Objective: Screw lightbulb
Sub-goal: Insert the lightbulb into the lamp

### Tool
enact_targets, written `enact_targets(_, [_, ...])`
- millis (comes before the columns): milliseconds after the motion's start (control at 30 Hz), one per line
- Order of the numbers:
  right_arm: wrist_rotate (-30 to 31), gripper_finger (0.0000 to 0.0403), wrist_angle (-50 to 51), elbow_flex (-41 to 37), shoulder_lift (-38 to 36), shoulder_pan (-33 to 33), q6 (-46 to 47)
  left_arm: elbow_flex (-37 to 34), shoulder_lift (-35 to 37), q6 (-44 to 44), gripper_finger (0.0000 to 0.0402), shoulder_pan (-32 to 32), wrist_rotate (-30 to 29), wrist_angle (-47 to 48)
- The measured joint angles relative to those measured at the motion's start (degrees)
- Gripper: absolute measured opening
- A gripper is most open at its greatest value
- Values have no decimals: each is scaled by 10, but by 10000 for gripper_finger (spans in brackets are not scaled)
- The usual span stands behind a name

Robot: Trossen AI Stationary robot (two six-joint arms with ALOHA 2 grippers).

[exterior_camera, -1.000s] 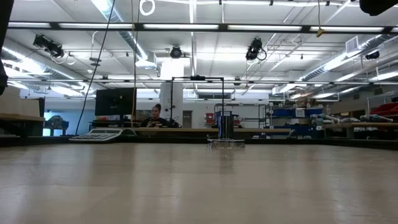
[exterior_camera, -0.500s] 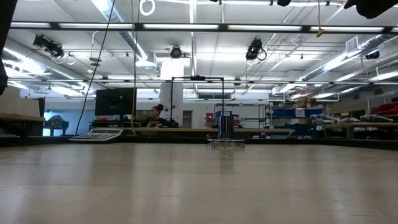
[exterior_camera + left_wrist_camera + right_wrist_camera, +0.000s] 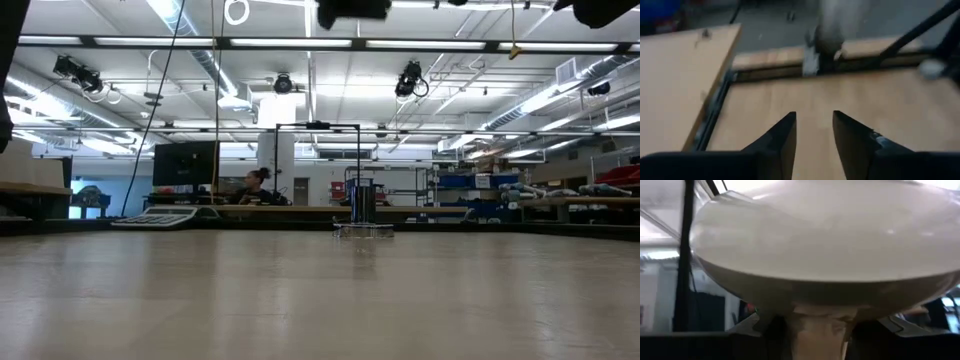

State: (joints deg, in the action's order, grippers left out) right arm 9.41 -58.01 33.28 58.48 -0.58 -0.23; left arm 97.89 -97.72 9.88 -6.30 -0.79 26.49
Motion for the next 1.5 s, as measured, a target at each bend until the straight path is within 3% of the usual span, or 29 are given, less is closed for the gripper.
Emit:
enact_targets(233, [2,183,50,12,-4,23,-3,1,4,22,146,0,-24,85])
enact_targets(367, [6,181,118,20,0,40,-4,-38,4,35,146,-1,-24,54])
enact_targets(633, [6,180,209,24,-7,70,5,-190,31,36,144,-9,-7,-140])
enact_targets(967, [-6,180,291,24,1,98,29,-380,108,20,107,-9,11,-371])
enact_targets(1267, [-22,180,274,-1,78,125,31,-521,158,-10,84,-22,12,-532])
enact_targets(1500, [-26,180,95,-44,204,156,33,-603,165,-50,65,-64,67,-658])
